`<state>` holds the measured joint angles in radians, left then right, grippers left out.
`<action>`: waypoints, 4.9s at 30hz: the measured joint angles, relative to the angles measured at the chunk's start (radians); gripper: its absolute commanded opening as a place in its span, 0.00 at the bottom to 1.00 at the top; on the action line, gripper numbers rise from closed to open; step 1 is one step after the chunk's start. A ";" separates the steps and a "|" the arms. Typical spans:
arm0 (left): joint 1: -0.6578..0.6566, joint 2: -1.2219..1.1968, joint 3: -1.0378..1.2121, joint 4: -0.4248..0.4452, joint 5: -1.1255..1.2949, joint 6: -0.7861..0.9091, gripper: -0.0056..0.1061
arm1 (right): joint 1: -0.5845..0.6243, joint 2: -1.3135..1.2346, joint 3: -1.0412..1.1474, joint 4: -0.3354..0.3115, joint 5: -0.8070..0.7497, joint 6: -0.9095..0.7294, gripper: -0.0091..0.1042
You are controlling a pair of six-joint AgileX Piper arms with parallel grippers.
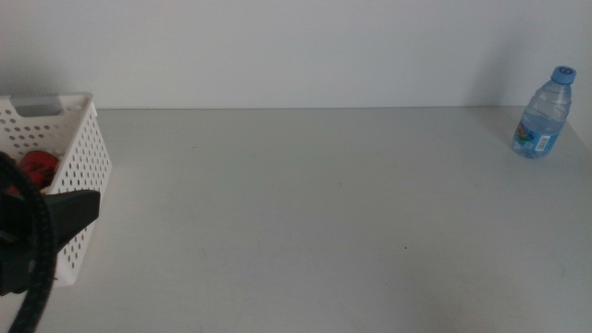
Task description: Use arms to grab the bottles and put them into the dustbin to the left of the table.
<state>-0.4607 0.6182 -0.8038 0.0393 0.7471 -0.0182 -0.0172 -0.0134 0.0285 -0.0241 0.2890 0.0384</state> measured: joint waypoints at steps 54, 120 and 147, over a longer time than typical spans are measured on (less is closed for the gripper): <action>0.000 0.000 0.000 0.022 0.000 0.000 0.89 | -0.009 1.944 -0.823 0.404 -1.272 -0.329 0.74; 0.000 0.000 0.000 0.023 0.000 -0.001 0.89 | 0.386 2.136 -1.429 -0.672 -0.892 0.449 0.07; 0.000 0.000 0.000 0.023 0.000 -0.001 0.89 | 0.548 2.251 -1.430 -0.844 -0.922 0.584 0.31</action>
<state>-0.4607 0.6182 -0.8038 0.0625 0.7471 -0.0190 0.5305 2.2376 -1.4016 -0.8679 -0.6334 0.6223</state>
